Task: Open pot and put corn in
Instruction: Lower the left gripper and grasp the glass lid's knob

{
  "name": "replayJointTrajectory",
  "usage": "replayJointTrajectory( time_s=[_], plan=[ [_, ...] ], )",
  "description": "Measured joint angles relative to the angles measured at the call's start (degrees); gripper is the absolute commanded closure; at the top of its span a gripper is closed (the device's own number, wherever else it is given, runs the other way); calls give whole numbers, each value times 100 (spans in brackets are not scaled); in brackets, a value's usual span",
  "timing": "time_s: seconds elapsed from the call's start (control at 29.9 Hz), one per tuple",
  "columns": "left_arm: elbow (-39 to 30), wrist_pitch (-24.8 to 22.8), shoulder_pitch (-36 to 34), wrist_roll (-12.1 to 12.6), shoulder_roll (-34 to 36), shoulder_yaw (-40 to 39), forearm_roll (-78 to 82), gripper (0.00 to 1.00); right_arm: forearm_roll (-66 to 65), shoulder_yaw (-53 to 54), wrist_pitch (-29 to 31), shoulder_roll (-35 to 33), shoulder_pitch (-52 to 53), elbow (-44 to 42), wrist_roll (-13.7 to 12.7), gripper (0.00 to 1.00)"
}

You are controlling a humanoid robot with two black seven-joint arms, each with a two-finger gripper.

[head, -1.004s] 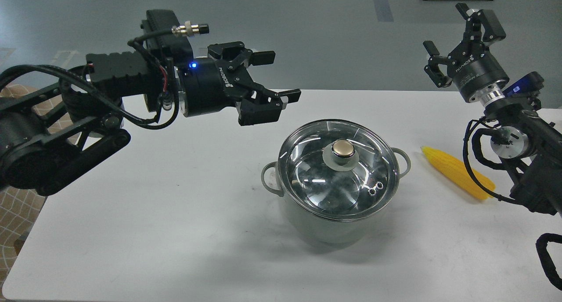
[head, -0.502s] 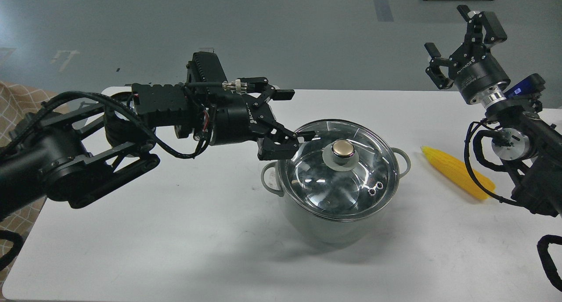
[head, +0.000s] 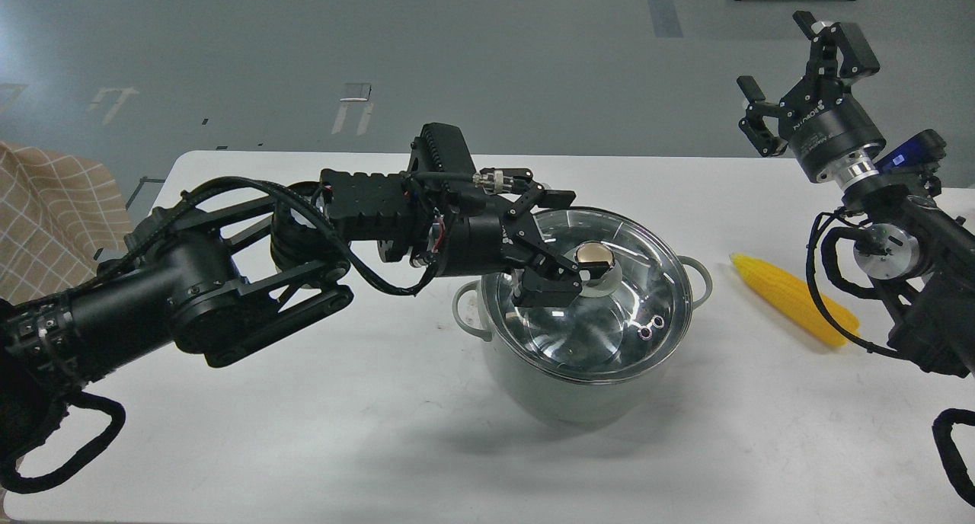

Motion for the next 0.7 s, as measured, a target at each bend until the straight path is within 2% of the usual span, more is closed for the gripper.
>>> replayJointTrajectory(
  time_s=[0.1, 0.7],
  plan=[
    [133, 0, -9, 0, -126, 3, 0, 12, -4, -2, 0, 0, -3, 0, 0, 0],
    [430, 18, 131, 15, -418, 22, 0, 12, 2, 3, 6, -3, -83, 1, 0, 0]
  ],
)
